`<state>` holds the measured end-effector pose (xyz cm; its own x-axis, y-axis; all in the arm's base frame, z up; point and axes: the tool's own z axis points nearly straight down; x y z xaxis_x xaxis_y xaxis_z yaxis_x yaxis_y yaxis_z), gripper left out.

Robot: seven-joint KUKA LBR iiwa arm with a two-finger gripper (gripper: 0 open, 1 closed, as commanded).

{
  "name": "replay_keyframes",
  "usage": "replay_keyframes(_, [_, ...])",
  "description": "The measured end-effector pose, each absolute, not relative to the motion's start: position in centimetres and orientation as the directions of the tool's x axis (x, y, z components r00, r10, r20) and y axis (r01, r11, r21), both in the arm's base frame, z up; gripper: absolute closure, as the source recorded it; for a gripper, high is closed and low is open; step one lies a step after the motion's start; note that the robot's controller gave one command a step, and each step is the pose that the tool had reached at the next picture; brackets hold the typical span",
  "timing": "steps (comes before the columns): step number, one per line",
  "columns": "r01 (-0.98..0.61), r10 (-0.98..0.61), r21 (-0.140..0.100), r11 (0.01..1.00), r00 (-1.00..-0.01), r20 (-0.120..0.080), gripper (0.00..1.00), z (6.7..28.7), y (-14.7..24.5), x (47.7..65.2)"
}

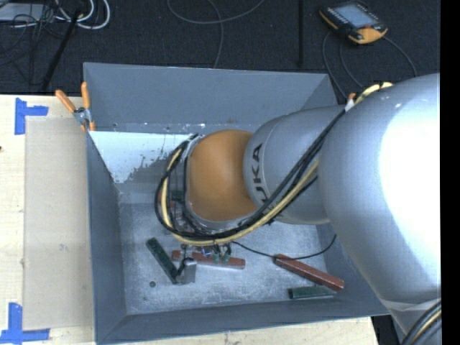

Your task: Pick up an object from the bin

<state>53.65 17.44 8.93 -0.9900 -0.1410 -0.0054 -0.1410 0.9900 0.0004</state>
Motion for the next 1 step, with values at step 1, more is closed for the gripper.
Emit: replay_keyframes(1, [0.040, 0.040, 0.004, 0.999, -0.999, -0.003, 1.00, 7.08, 15.70, 51.02])
